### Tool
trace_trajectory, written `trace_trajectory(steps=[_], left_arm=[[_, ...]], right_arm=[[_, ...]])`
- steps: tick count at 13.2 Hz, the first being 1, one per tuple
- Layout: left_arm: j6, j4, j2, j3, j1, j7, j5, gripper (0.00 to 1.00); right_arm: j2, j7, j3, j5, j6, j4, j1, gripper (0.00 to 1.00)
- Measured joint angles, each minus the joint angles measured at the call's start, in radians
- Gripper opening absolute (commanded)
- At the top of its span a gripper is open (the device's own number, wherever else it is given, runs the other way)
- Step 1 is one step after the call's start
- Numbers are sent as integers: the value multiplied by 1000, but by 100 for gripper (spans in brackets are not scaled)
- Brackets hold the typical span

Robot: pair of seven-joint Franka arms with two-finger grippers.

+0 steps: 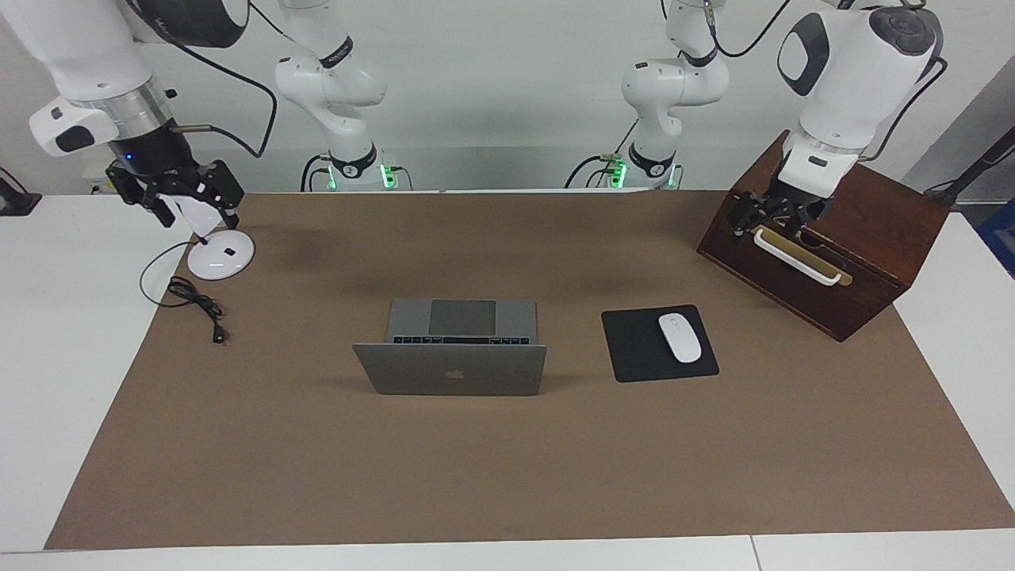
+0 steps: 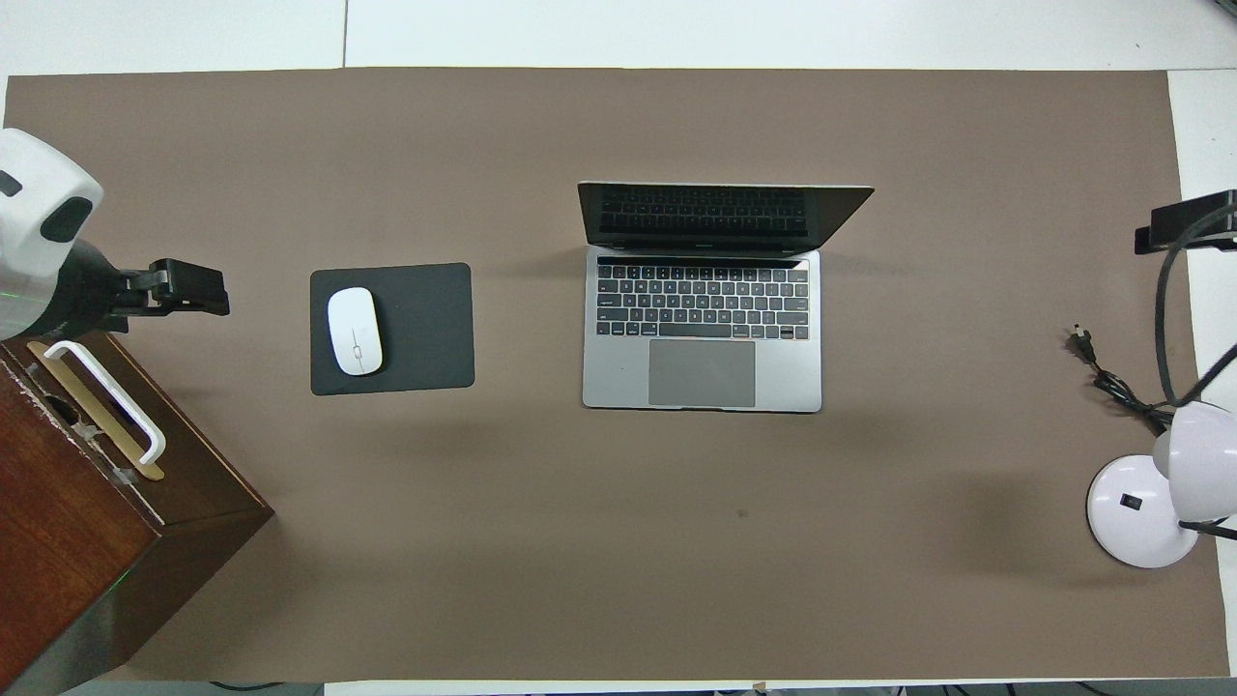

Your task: Close laptop with both arms

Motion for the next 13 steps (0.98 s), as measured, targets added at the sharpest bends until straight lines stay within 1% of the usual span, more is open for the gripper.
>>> trace_trajectory(steps=[1,2,3,6,7,9,10,11,13], left_arm=[[19,-16,-4,-1,-13,-28,-2,100],[38,-30,-8,-1,-27,-56,-4,100],[58,-44,-12,-2,-43,-97,-4,100],[84,-74,-23,-4,-81,-333,-7,100],[95,-83,-28,-4,-92,-444,-21,100],[107,-92,-33,-4,-101,-688,-80,100],[108,-95,-35,-4,-101,-780,-95,100],[108,-99,-37,-4,-103,-833,-104,100],[108,-105,-41,-4,-130,-875,-113,100]], right_arm=[[20,0,-38,0,44,6,38,82],[45,0,-83,1,82,20,81,71],[76,0,-130,7,117,47,125,58],[189,0,-230,28,211,161,233,6],[225,0,-256,47,237,196,264,0],[287,0,-331,89,298,238,340,0],[313,0,-375,103,331,247,387,0],[335,0,-412,114,362,251,431,0],[375,3,-461,133,414,256,504,0]])
